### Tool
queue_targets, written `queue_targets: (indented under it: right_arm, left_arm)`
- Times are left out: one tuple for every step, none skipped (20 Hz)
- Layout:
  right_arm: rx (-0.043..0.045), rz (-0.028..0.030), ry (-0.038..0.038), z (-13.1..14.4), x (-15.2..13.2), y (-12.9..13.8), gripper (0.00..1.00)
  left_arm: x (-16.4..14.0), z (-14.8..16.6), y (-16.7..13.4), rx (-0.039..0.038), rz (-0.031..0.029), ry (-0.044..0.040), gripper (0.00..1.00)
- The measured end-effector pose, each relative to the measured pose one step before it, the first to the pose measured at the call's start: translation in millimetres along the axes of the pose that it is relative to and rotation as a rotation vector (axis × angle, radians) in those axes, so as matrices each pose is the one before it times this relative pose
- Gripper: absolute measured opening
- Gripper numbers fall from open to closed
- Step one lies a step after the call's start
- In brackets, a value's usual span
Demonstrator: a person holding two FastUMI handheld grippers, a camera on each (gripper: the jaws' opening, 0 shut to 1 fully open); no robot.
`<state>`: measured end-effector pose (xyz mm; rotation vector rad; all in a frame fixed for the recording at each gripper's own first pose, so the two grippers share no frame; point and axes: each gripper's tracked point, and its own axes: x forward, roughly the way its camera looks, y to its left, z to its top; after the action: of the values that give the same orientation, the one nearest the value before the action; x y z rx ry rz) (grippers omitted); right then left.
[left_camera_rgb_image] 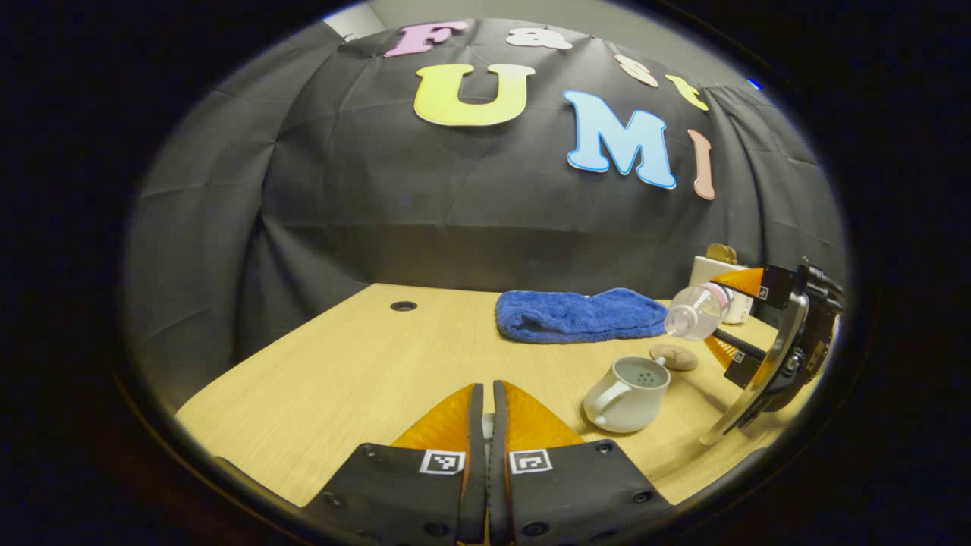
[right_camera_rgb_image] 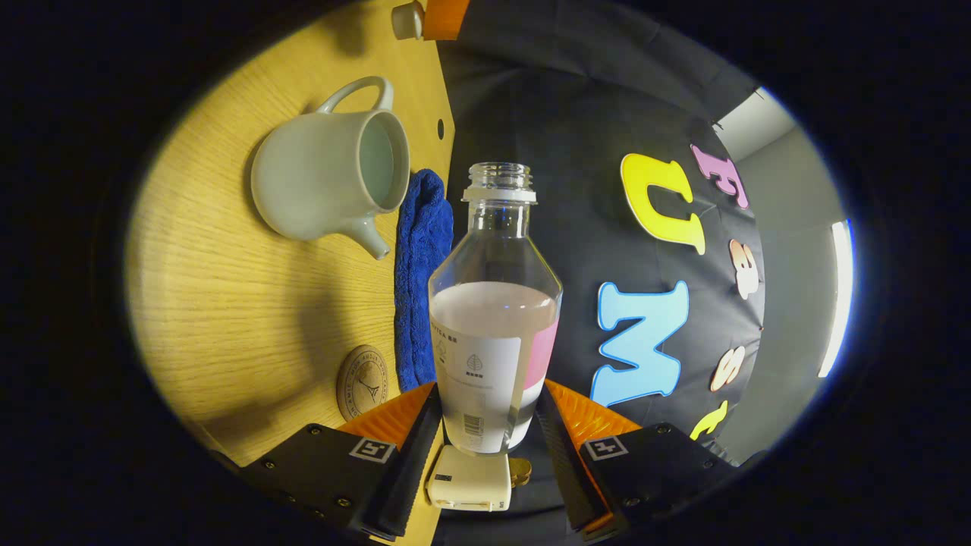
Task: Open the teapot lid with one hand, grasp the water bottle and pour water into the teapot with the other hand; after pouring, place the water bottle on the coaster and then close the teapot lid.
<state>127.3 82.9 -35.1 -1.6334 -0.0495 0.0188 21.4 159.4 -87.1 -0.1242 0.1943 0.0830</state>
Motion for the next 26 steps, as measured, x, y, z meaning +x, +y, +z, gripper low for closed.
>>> queue_targets:
  right_arm:
    - [-0.02227, -0.00591, -0.00505, 0.77, -0.72, -0.13, 0.75]
    - [-0.02139, -0.0028, -0.00473, 1.44, -0.54, 1.35, 0.75]
    - [-0.01985, -0.00101, -0.00508, 1.19, -1.48, 1.23, 0.75]
    - [-0.0216, -0.00296, -0.00512, 0.34, -0.74, -0.22, 0.75]
    - [-0.02115, -0.00496, -0.00662, -2.48, 5.19, 1.44, 0.75]
    - [-0.02046, -0.00384, -0.00688, -1.11, 2.45, 1.72, 0.75]
    - [-0.01913, -0.00723, -0.0063, 1.41, -1.39, -0.32, 0.75]
    - [-0.01876, -0.00593, -0.00494, -0.53, -1.24, 0.41, 0.75]
    - [-0.01498, -0.0056, -0.00333, 0.31, 0.47, 1.55, 0.75]
    - [-0.01014, -0.00221, -0.00372, 1.06, -0.3, 1.13, 0.75]
    - [-0.01182, -0.0048, -0.0032, -1.53, -0.28, -0.06, 0.75]
    - [-0.01368, -0.00754, -0.00217, -0.3, 1.45, -0.85, 0.75]
    - [-0.01372, -0.0069, -0.00517, -0.14, -0.36, 0.28, 0.75]
    - [-0.01091, -0.00487, -0.00206, -0.73, -0.2, 1.19, 0.75]
    - [-0.00818, -0.00251, -0.0035, -0.72, 0.25, 0.72, 0.75]
    - [-0.01055, -0.00144, -0.00203, 0.09, 0.05, 0.45, 0.75]
    - [-0.01515, -0.00587, -0.00329, -1.41, 2.23, -2.78, 0.75]
    - [-0.01707, -0.00684, -0.00386, -0.62, 1.24, -2.4, 0.75]
    - [-0.01364, -0.00285, -0.00365, -0.99, 0.83, -1.04, 0.75]
    - [-0.00777, -0.00075, -0.00385, -0.34, 0.42, -0.81, 0.75]
    - [-0.00656, -0.00196, -0.00283, -0.84, 0.83, -0.35, 0.75]
    - [-0.00598, -0.003, -0.00153, -0.92, 0.5, -0.23, 0.75]
    - [-0.00728, -0.0055, -0.00284, -0.02, 1.08, -1.51, 0.75]
    - [-0.00851, -0.00603, -0.00241, -0.31, 0.53, -1.25, 0.75]
    - [-0.00753, -0.00421, -0.00331, 0.52, 0.32, -0.99, 0.75]
    - [-0.00619, -0.00463, -0.00362, 0.58, -0.06, -1.33, 0.75]
  left_arm:
    - [-0.43, 0.41, 1.03, -0.00121, 0.00106, 0.00141, 0.08]
    - [-0.16, -1.32, 0.06, -0.00105, 0.00073, 0.00064, 0.08]
    - [0.35, -0.18, 0.23, 0.00026, 0.00047, 0.0012, 0.08]
    - [-0.22, -0.86, 0.58, -0.00013, 0.00105, 0.00052, 0.08]
    - [-0.57, 0.51, 0.73, -0.00018, 0.00042, 0.00032, 0.08]
    - [0.5, -1.16, 0.29, 0.00001, 0.00091, 0.00162, 0.07]
    - [0.21, -0.03, 0.29, -0.00038, 0.00012, 0.00091, 0.08]
    - [-0.66, 0.17, 0.34, -0.00082, 0.00079, 0.00118, 0.08]
    - [0.48, -0.86, -0.42, -0.0012, -0.00023, 0.00155, 0.08]
    - [0.36, -1.12, -0.12, -0.00134, 0.00035, 0.00105, 0.08]
    - [0.05, -0.15, -0.27, 0.00016, -0.00036, 0.00123, 0.08]
    - [-0.27, -0.82, 0.72, 0.00043, 0.00072, 0.00073, 0.08]
    - [-0.47, 0.42, 0.14, 0.00014, -0.00074, 0.00042, 0.08]
    - [0.3, 0.45, -0.07, -0.00035, -0.0007, -0.00061, 0.08]
    - [0.47, -0.88, -0.3, 0.00087, -0.00103, 0.00219, 0.07]
    - [-0.62, 0.32, 0.29, 0.00126, 0.0006, 0.00015, 0.08]
    - [0.46, -0.78, 0.0, 0.00123, -0.00153, 0.00088, 0.07]
    - [-0.3, 0.58, -0.08, 0.00055, -0.0002, 0.00022, 0.08]
    - [-0.18, -0.4, 0.58, 0.00052, -0.0003, 0.00012, 0.08]
    - [0.36, 1.04, 0.01, 0.00013, 0.00015, 0.00048, 0.07]
    - [0.25, -1.12, -0.1, 0.00069, -0.00062, 0.00027, 0.07]
    - [-0.19, 0.44, 0.2, 0.00039, 0.00025, 0.00072, 0.07]
    - [-0.1, -0.44, -0.06, 0.00038, -0.00095, 0.00017, 0.07]
    - [-0.22, 0.27, -0.28, 0.00033, -0.00073, 0.00024, 0.09]
    - [0.37, -0.77, 0.16, 0.0013, -0.00077, 0.00097, 0.09]
    - [-0.52, 0.64, -0.33, 0.00138, -0.00108, 0.00099, 0.08]
